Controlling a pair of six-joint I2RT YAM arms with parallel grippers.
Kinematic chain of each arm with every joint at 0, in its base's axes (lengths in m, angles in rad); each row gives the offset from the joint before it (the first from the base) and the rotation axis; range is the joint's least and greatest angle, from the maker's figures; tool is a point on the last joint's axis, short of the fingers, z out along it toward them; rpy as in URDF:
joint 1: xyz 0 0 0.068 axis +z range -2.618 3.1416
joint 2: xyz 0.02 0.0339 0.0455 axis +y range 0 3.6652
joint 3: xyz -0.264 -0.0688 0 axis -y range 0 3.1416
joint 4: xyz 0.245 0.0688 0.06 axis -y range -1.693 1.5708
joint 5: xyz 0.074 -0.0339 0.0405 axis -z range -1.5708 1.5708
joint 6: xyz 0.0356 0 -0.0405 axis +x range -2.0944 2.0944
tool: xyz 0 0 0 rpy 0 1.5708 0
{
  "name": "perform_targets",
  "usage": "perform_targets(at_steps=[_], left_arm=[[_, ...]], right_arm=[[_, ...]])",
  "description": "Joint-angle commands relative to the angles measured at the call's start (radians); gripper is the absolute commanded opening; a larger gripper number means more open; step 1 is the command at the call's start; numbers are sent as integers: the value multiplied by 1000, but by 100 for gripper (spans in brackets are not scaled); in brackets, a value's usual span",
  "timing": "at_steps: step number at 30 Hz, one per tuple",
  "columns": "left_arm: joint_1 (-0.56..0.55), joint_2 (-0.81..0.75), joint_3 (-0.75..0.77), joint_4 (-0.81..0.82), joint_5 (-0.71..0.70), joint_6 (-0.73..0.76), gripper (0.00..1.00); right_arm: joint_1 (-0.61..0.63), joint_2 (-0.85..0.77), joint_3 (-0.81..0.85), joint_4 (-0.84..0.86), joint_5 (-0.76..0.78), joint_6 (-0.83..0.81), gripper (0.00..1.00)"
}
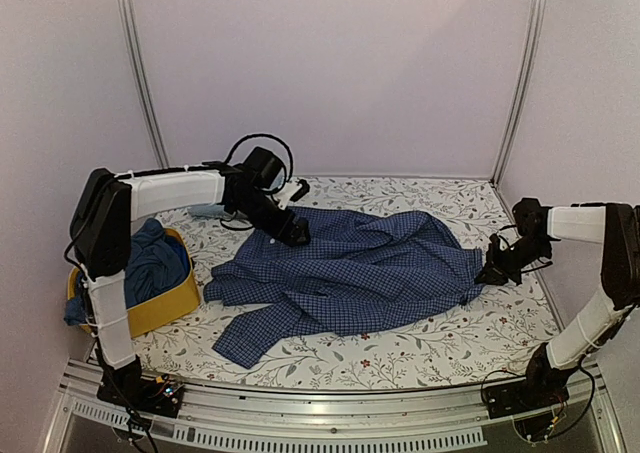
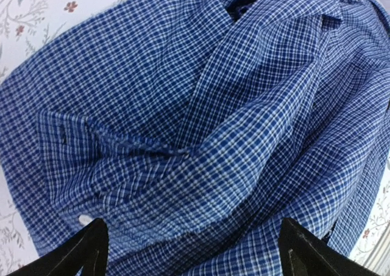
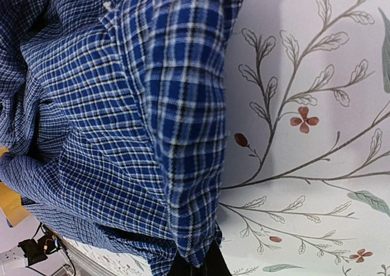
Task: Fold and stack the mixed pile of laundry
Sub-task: Flatten out the crumpled shirt at the center of the board.
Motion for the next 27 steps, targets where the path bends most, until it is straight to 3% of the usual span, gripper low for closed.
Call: perform_targets(at_steps=[1, 4, 7, 9, 13, 14, 18, 22, 27], left_arm=[[-22, 111, 64, -52, 69, 171, 96], [-42, 141, 46, -23, 100, 186, 96], [-88, 207, 90, -27, -18, 224, 92], [-106, 267, 169, -77, -106, 232, 71], [-104, 224, 216, -55, -146, 207, 5], [-102, 188, 206, -24, -130, 209, 0], [-98, 93, 226, 43, -75, 227, 0], [-83, 110, 351, 17, -80, 233, 0], [-55, 220, 527, -89, 16, 266, 24]], right_arm=[[0, 5, 41, -10, 6, -25, 0], [-1, 9, 49, -9, -11, -22, 0], [0, 13, 42, -5, -25, -21, 1], [1, 15, 41, -5, -34, -24, 2], [0, 15, 42, -13, -32, -25, 2], [0, 12, 41, -13, -31, -26, 2], [-1, 9, 37, -11, -26, -25, 2], [0, 10, 38, -10, -17, -24, 2], [-2, 14, 42, -12, -4, -26, 1]])
